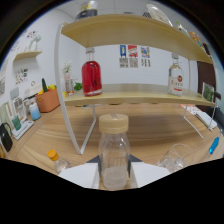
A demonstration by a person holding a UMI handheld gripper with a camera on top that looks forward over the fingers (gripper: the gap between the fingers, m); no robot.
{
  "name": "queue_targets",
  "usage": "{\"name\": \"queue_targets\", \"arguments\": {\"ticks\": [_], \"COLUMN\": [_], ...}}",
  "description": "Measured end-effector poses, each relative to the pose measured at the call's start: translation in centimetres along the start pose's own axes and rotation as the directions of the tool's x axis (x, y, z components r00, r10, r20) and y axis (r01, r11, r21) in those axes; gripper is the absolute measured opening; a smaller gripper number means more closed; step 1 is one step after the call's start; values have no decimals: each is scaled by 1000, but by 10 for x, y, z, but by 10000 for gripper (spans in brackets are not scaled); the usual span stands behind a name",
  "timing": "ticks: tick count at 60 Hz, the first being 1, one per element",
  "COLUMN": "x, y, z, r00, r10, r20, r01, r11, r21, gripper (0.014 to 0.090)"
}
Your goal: Make me a cup of Mount Fuji.
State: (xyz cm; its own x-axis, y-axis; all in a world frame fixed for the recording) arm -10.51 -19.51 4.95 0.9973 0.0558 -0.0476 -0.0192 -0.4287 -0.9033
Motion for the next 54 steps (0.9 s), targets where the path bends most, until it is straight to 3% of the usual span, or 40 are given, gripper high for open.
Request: {"name": "queue_targets", "arguments": {"ticks": [23,30,35,37,49,54], "x": [-3,-3,-5,-4,11,29], "y": [11,18,16,14,-19,-31], "z": [-23,-28,-37,-42,-91,-112], "r00": [1000,1000,999,999,999,1000], "r10": [-25,-27,-22,-14,7,-8], "r20": [4,7,29,29,32,2], "r01": [25,28,23,15,-6,8], "r11": [999,1000,999,999,1000,999], "r21": [21,-12,-31,-40,-24,-43], "gripper": [439,564,807,864,857,861]}}
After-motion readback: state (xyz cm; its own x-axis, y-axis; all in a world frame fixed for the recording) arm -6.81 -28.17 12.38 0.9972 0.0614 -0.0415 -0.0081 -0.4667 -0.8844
